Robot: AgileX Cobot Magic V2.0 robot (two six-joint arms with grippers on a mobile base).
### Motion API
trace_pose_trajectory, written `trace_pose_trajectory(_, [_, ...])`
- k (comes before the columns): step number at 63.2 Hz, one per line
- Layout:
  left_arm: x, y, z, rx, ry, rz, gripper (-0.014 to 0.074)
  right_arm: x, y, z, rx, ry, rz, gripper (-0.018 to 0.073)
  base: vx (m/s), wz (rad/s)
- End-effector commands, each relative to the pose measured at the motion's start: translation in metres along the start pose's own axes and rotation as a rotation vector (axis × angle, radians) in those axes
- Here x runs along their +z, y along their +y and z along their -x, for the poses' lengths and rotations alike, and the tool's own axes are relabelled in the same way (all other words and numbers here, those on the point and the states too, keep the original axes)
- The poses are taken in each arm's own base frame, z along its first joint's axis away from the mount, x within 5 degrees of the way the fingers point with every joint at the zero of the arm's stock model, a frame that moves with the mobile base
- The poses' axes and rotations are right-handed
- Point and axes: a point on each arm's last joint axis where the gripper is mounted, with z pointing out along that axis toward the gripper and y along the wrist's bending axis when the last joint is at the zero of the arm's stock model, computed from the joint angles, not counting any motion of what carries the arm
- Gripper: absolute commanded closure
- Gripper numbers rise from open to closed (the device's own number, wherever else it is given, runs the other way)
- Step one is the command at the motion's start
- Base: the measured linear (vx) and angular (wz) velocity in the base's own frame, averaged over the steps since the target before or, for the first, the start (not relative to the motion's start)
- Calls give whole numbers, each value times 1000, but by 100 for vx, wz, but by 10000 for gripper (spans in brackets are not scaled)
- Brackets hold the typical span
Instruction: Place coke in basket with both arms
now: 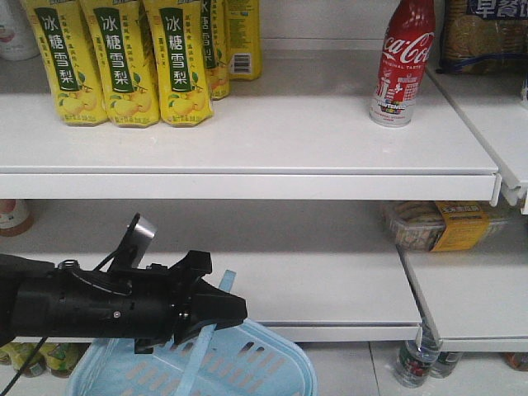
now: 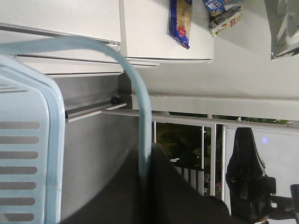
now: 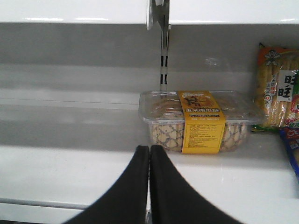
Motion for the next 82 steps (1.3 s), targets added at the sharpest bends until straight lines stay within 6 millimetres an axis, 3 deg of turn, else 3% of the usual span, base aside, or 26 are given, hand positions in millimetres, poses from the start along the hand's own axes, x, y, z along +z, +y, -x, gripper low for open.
trace_pose_trajectory(1, [-7, -23, -1, -1, -6, -116, 603, -1, 0, 5, -10, -79, -1, 569, 0, 0])
trace_pose_trajectory(19, [-7, -23, -1, -1, -6, -116, 603, -1, 0, 6, 1, -92, 1, 569, 0, 0])
trace_pose_trajectory(27, [-7, -23, -1, -1, -6, -116, 603, -3, 0, 19, 48, -160, 8, 569, 0, 0])
trace_pose_trajectory(35, [-7, -23, -1, -1, -6, -116, 603, -10, 0, 40, 48, -169, 8, 569, 0, 0])
trace_pose_trajectory(48, [-7, -23, -1, -1, -6, -116, 603, -16, -1, 97, -67, -137, -10, 569, 0, 0])
trace_pose_trajectory(67, [-7, -23, -1, -1, -6, -116, 603, 15, -1, 140, -37, -10, 0, 569, 0, 0])
trace_pose_trajectory(82, [-7, -23, -1, -1, -6, -116, 603, 40, -1, 144, -38, -8, 1, 569, 0, 0])
